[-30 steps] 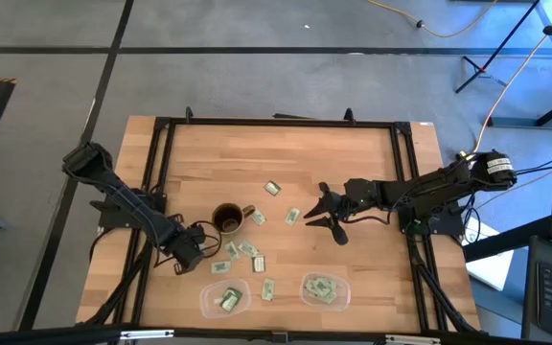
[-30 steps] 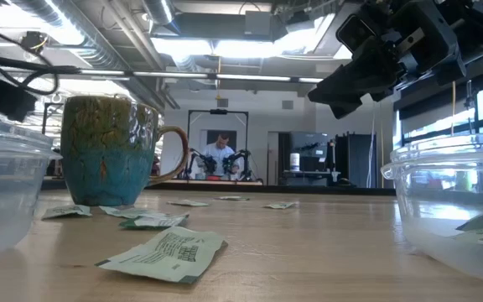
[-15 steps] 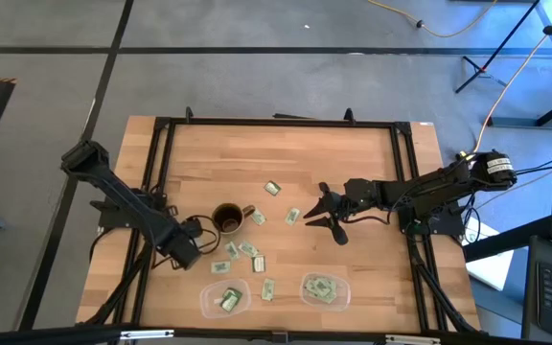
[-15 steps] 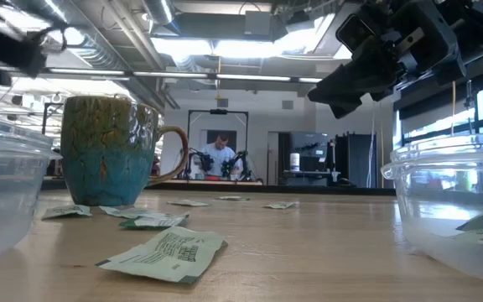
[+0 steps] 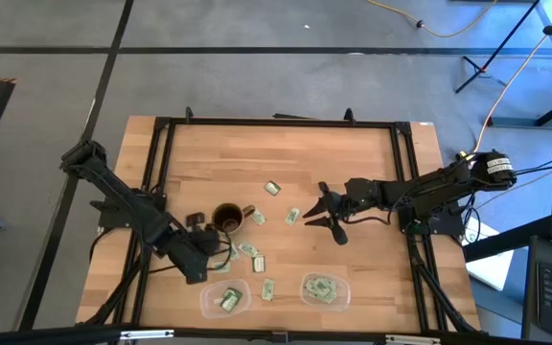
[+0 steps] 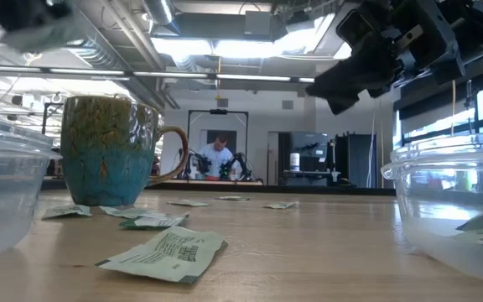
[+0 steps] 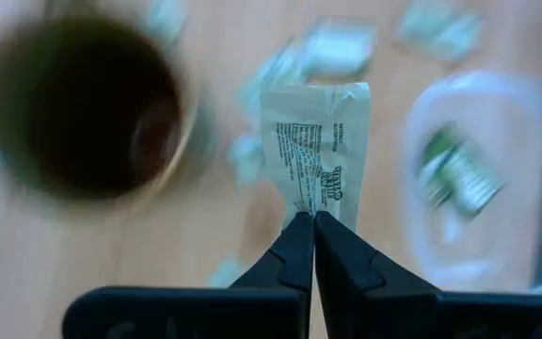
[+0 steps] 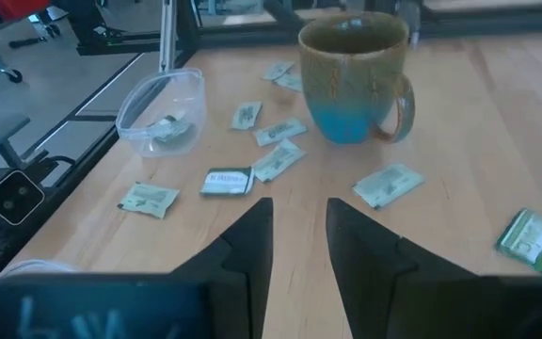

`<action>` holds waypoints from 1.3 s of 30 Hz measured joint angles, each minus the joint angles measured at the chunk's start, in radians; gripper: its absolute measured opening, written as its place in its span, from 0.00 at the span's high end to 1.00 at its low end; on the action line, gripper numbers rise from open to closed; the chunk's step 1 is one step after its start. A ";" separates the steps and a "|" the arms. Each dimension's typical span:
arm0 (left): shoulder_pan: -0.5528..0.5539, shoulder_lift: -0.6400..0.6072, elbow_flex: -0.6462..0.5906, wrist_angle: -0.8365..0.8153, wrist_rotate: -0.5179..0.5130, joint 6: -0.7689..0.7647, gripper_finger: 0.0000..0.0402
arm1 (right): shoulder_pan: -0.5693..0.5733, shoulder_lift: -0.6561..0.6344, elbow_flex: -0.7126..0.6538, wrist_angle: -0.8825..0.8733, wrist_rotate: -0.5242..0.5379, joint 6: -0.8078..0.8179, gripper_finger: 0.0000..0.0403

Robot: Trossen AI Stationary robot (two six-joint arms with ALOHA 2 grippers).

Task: Pick and place items into bin
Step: Put the white stevia packet into the right transparent bin

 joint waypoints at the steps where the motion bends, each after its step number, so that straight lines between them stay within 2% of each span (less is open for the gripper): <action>1: 0.004 0.000 0.000 0.048 -0.010 0.052 0.99 | 0.005 0.000 0.000 0.015 0.002 -0.024 0.74; 6: 0.049 0.007 0.000 0.283 -0.008 0.272 0.99 | 0.068 0.000 0.000 0.126 0.002 -0.179 0.74; 12: 0.162 0.008 0.000 0.378 0.110 0.413 0.99 | 0.148 0.000 0.007 0.200 0.006 -0.281 0.74; 19: 0.311 0.052 0.000 0.568 0.389 0.458 0.99 | 0.219 0.008 0.101 0.065 0.131 -0.354 0.74; 26: 0.385 0.179 0.000 0.698 0.630 0.498 0.99 | 0.253 0.090 0.246 -0.070 0.217 -0.466 0.74; 32: 0.420 0.241 -0.001 0.761 0.655 0.498 0.99 | 0.290 0.175 0.357 -0.188 0.220 -0.486 0.74; 39: 0.445 0.237 0.000 0.781 0.689 0.498 0.99 | 0.329 0.264 0.449 -0.217 0.221 -0.514 0.74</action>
